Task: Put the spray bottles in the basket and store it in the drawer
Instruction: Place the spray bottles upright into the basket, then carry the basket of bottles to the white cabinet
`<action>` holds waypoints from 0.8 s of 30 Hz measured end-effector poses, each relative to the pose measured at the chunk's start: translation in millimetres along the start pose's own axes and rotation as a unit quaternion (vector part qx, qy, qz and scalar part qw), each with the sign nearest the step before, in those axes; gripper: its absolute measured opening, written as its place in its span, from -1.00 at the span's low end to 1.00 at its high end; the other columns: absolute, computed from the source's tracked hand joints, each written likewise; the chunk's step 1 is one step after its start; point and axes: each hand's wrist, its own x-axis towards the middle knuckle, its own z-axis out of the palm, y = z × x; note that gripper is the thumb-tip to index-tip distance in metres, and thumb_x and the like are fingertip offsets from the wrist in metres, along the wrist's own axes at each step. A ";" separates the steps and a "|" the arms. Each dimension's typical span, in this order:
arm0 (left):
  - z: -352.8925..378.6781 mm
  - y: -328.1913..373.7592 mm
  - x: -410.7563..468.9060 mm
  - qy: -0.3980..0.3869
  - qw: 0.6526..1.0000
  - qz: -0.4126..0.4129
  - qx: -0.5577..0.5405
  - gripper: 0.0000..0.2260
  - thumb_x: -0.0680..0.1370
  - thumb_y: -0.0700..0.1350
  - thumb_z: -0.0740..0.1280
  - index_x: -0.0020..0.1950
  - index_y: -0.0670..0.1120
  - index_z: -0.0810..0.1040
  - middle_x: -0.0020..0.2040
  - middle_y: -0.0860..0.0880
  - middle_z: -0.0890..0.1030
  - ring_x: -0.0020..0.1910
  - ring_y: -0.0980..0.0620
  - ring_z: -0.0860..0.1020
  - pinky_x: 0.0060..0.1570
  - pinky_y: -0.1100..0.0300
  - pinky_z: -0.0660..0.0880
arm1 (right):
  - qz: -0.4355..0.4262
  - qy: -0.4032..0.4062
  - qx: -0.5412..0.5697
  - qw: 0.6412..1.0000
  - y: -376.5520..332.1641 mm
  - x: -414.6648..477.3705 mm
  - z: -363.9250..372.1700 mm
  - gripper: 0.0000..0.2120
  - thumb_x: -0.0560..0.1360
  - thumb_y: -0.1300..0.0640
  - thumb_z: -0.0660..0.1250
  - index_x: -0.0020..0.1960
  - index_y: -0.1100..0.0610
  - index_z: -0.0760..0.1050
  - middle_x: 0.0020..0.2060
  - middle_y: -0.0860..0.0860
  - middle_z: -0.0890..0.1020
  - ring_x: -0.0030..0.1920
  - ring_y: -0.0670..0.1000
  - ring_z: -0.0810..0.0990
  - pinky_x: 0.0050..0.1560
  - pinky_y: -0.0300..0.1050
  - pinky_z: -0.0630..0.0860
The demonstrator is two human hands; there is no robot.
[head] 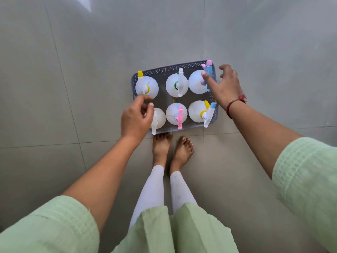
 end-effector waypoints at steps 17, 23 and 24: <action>48.9 -107.2 56.9 -0.081 0.913 -0.399 0.007 -0.44 0.53 0.03 0.29 0.46 -0.11 0.22 0.39 -0.14 0.39 0.34 -0.16 0.41 0.27 0.07 0.34 | 0.127 -0.154 0.098 0.975 99.0 38.5 54.7 -0.44 0.45 -0.09 0.35 0.36 0.10 0.32 0.27 0.13 0.50 0.24 0.14 0.50 0.27 0.04 0.44; 79.5 -118.7 71.2 -0.076 0.922 -0.377 -0.036 -0.76 0.57 -0.11 0.19 0.22 -0.09 0.46 0.15 -0.18 0.56 0.12 -0.22 0.55 0.13 -0.05 0.53 | 0.175 -0.166 0.101 0.965 112.2 60.3 78.2 -0.64 0.47 0.11 0.28 0.26 0.14 0.46 0.15 0.20 0.59 0.15 0.22 0.57 0.19 0.15 0.54; 80.1 -121.7 72.4 -0.071 0.921 -0.381 -0.034 -0.76 0.56 -0.16 0.15 0.20 -0.07 0.48 0.15 -0.17 0.57 0.11 -0.21 0.57 0.15 -0.10 0.54 | 0.169 -0.162 0.082 0.969 113.0 61.7 78.7 -0.65 0.49 0.14 0.24 0.26 0.13 0.47 0.16 0.20 0.59 0.15 0.23 0.57 0.18 0.16 0.54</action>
